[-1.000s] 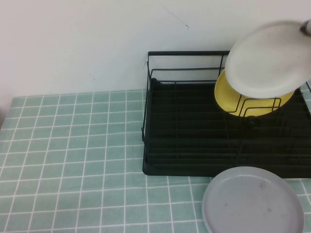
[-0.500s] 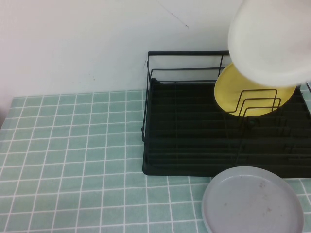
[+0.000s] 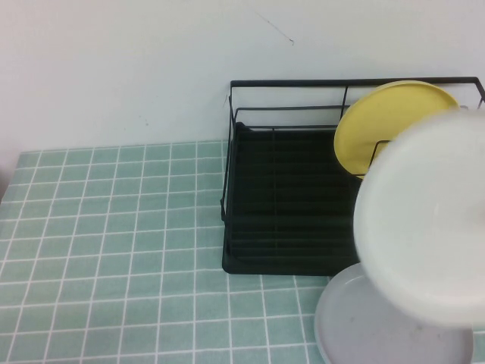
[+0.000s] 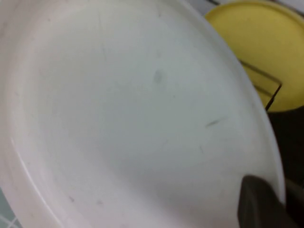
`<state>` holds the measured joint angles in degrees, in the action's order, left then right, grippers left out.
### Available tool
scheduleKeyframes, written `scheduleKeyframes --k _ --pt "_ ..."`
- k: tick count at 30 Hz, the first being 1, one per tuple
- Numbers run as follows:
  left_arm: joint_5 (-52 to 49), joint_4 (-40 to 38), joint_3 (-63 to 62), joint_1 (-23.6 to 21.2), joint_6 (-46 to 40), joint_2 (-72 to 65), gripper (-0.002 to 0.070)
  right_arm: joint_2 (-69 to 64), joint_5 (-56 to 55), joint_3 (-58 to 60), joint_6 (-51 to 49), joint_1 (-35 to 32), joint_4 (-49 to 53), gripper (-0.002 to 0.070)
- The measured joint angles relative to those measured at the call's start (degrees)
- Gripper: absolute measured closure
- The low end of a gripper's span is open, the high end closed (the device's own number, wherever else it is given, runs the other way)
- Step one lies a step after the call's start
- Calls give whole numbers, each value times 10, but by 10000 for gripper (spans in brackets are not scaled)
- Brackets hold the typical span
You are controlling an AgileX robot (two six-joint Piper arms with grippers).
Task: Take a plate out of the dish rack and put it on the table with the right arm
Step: Place the plate from the table
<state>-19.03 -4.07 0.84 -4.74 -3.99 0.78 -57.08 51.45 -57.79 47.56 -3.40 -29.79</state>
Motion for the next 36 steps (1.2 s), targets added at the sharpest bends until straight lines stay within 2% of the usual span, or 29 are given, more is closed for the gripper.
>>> scheduleKeyframes --k 7,13,26,36 --pt "0 0 0 0 0 0 678 46 -5 131 -60 0 -26 653" --pt "0 0 0 0 0 0 678 42 -25 197 -85 0 -58 653" --pt "0 0 0 0 0 0 678 -83 -51 206 -87 0 -90 653" --pt "0 0 0 0 0 0 678 -206 -87 206 -45 0 -132 653"
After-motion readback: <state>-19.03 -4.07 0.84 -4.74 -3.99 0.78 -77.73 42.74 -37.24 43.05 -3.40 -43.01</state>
